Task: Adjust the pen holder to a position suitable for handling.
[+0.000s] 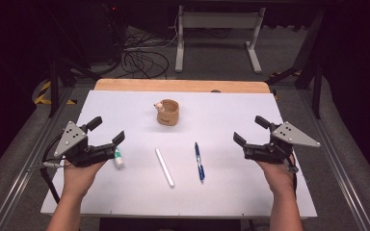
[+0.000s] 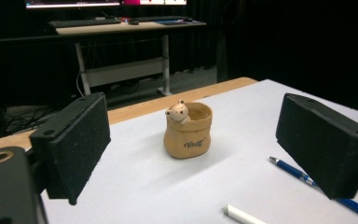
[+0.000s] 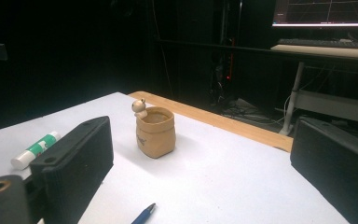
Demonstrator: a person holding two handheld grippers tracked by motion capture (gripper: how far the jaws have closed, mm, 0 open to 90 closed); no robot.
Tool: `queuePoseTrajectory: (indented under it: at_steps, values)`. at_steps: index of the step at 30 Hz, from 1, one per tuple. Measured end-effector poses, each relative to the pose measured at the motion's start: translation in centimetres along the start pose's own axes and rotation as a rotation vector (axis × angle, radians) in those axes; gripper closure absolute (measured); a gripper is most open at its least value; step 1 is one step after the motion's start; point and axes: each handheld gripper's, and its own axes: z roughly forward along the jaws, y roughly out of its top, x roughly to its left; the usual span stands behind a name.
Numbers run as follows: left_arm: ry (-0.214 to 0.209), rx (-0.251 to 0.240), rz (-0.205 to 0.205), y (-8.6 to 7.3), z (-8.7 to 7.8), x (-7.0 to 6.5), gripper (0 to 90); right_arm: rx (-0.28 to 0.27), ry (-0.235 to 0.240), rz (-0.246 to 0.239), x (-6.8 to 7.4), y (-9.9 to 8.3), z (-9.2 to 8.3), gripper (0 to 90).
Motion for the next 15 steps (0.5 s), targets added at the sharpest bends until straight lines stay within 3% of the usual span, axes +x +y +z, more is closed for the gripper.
queuePoseTrajectory:
  at_steps: [9,15]
  values:
    - [0.024,0.021,-0.023,-0.2,1.8,-0.6,11.5,-0.008,-0.002,0.013,0.3,0.2,-0.4,10.5]
    - [0.041,0.021,-0.045,0.0,2.9,-1.0,12.2,0.006,-0.016,-0.009,0.3,0.2,-0.3,10.5]
